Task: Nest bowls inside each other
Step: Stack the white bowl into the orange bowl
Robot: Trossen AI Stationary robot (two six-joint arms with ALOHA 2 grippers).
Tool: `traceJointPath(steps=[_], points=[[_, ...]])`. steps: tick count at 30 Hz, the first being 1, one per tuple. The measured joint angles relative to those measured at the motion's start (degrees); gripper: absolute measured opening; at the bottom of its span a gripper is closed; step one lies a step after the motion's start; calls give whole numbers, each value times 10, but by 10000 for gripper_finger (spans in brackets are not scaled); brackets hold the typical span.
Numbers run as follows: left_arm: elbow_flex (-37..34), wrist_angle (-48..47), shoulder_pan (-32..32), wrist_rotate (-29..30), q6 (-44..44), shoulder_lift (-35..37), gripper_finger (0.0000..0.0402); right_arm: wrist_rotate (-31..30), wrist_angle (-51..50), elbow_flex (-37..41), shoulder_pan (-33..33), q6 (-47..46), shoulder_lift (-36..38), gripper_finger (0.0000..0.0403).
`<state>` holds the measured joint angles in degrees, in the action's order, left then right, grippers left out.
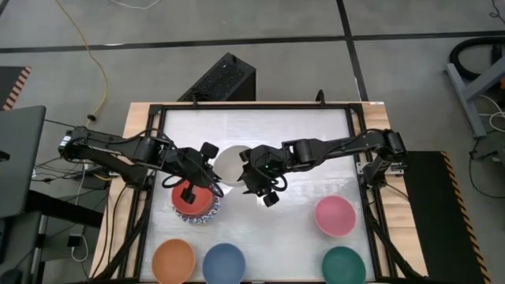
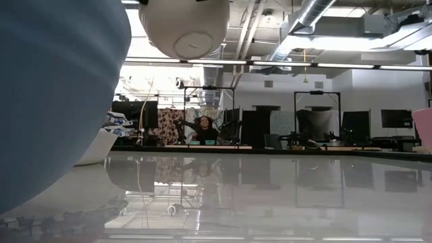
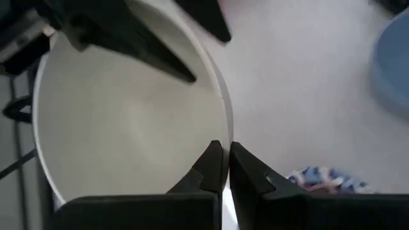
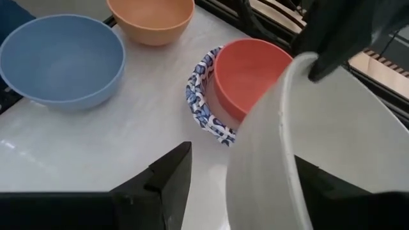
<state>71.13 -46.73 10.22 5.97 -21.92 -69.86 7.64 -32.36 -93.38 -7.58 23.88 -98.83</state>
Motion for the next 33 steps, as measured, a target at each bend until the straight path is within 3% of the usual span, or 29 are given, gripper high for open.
traceJointPath(steps=[13,28,33], points=[[0,-41,-1,35,2,0,0,-14,34,1,3,22,0,251],[0,-64,19,46,40,38,0,-19,70,1,13,62,-49,214],[0,-104,19,49,54,43,0,-20,136,2,20,61,-57,208]])
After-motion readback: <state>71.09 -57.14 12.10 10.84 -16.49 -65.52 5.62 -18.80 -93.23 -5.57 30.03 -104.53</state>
